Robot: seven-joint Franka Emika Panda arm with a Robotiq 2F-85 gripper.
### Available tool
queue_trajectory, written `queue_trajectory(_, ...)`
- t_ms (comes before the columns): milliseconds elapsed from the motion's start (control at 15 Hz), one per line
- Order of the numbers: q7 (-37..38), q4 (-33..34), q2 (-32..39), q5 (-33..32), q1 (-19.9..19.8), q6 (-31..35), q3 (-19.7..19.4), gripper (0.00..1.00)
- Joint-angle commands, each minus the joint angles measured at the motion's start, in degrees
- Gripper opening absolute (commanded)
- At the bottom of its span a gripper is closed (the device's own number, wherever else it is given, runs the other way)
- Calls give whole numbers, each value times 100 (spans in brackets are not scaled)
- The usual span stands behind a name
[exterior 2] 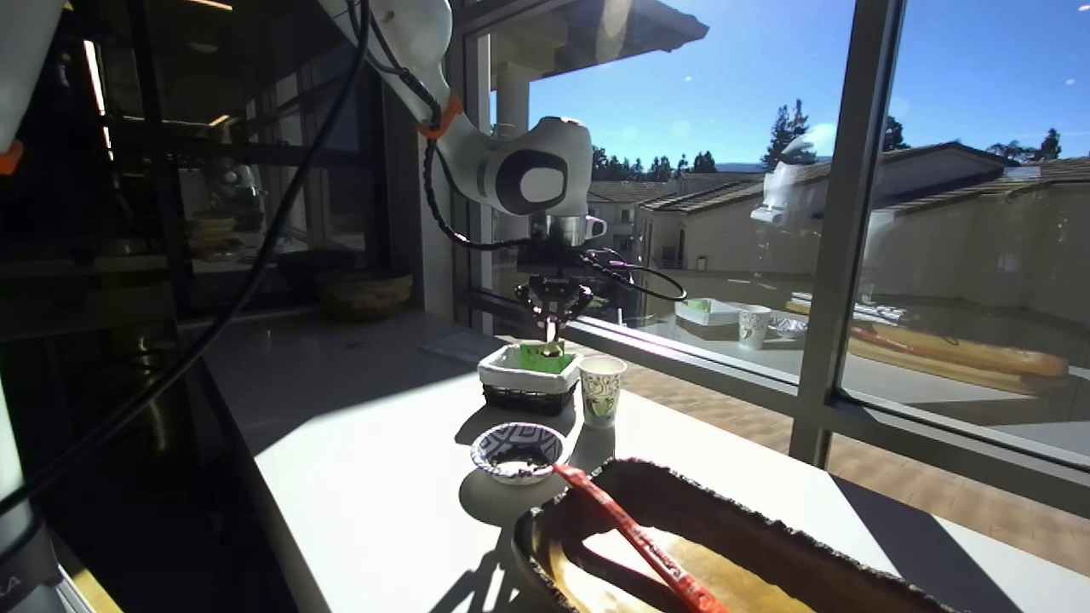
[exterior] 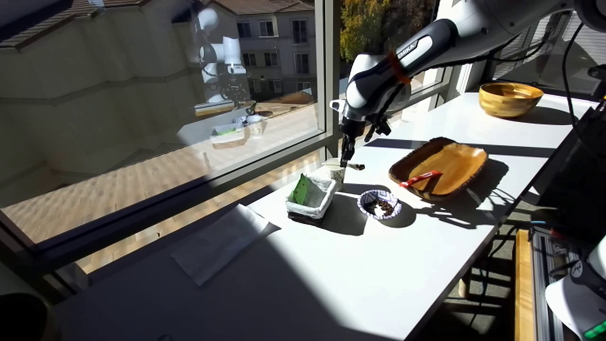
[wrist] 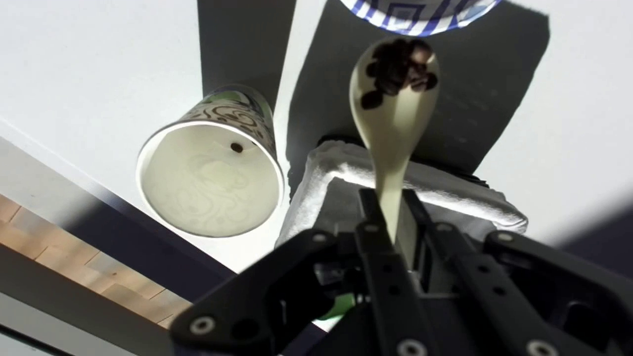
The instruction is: Take a scoop of the coffee grounds in the bowl using the spoon, empty them into the cup and place the spoon back
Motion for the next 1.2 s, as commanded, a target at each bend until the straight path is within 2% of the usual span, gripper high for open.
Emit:
queue_trajectory(0,-227,628,306,-52,-405,-559,209,3)
queue_trajectory(267,-387,1209,740,-26,-624,-853,274,3)
queue_trajectory(533,-222,1793,1229,-112,-640,-1013,320,3)
queue_trajectory(600,-274,1365,899,-79,-665,-791,328,3)
queue_trajectory(667,-270,1440,976,-83,-667,-792,344,14)
queue_trajectory(1067,-274,1438,948,-76,-684,-792,353,14)
queue_trajectory(1133,-274,1437,948,-76,-685,-792,353,3)
